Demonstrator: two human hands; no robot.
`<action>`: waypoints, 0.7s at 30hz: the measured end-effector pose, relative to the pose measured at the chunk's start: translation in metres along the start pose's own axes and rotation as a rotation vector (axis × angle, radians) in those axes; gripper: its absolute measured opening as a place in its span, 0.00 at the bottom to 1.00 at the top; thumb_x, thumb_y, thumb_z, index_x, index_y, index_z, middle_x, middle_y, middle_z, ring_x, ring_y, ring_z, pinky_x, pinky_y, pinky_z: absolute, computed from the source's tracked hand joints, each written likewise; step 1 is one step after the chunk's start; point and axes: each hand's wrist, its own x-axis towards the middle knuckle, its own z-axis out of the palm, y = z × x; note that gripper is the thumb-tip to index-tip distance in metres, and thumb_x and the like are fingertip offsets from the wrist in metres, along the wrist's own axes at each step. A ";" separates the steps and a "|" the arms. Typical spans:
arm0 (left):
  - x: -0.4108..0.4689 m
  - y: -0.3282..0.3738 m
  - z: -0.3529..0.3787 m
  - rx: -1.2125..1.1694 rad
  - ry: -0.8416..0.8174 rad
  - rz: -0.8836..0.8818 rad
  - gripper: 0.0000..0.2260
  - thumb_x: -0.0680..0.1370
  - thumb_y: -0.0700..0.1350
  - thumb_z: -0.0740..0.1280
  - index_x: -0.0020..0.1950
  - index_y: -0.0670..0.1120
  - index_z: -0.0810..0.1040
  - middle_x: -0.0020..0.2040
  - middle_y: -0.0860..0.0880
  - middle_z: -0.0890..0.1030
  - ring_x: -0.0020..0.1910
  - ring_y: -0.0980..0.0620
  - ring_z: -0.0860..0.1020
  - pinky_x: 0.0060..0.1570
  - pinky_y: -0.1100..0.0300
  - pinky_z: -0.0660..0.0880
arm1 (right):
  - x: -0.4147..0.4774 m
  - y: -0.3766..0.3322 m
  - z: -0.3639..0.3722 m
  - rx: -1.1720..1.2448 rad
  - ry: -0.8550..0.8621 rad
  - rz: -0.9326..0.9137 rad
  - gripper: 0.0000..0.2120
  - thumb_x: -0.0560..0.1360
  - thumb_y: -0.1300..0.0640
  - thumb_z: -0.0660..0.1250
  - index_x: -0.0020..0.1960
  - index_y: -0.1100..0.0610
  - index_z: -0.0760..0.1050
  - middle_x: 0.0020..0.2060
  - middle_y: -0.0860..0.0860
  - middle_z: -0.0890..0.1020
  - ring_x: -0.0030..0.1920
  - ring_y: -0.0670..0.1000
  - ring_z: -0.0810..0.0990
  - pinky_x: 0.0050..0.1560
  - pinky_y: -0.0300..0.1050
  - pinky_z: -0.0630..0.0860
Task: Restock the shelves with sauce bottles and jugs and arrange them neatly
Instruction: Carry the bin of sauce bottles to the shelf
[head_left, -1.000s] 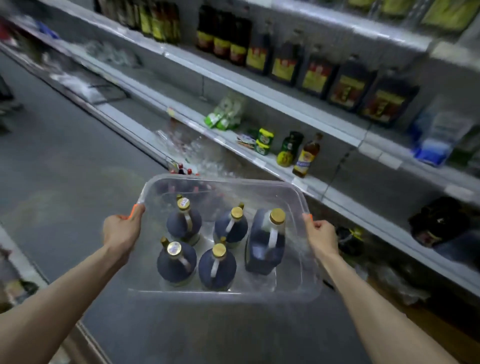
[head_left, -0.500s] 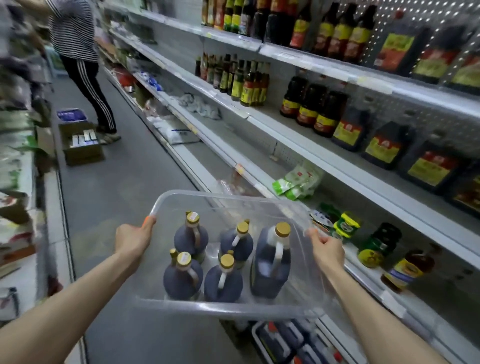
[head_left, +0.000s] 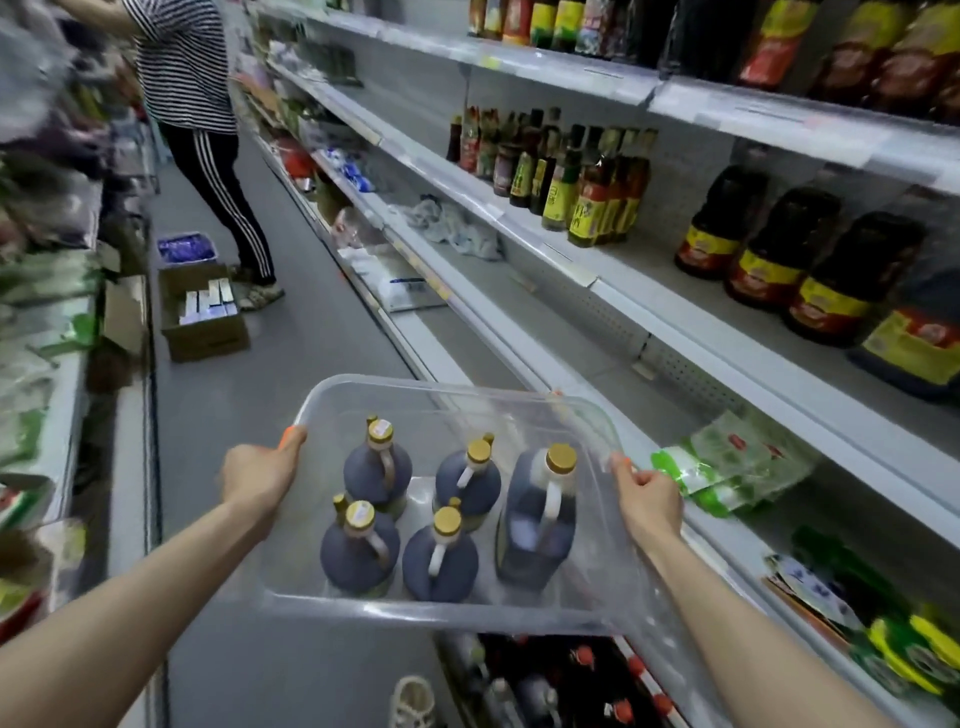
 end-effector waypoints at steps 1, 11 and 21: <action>0.025 0.005 0.013 0.016 -0.006 -0.008 0.32 0.71 0.65 0.67 0.37 0.32 0.80 0.39 0.32 0.81 0.41 0.33 0.80 0.42 0.46 0.78 | 0.021 -0.005 0.020 -0.008 -0.001 0.005 0.23 0.77 0.46 0.67 0.30 0.61 0.71 0.35 0.60 0.76 0.40 0.57 0.73 0.41 0.46 0.65; 0.243 0.083 0.123 0.084 -0.097 -0.007 0.29 0.75 0.61 0.66 0.34 0.34 0.78 0.34 0.36 0.78 0.38 0.35 0.79 0.41 0.49 0.74 | 0.183 -0.064 0.186 -0.019 0.016 0.095 0.24 0.78 0.49 0.66 0.28 0.59 0.65 0.28 0.57 0.69 0.30 0.55 0.65 0.36 0.49 0.61; 0.442 0.126 0.263 0.235 -0.399 0.024 0.28 0.75 0.61 0.66 0.31 0.37 0.74 0.30 0.39 0.75 0.31 0.41 0.73 0.39 0.50 0.74 | 0.266 -0.053 0.325 -0.022 0.196 0.410 0.26 0.79 0.49 0.65 0.25 0.57 0.64 0.23 0.52 0.67 0.33 0.55 0.69 0.37 0.47 0.62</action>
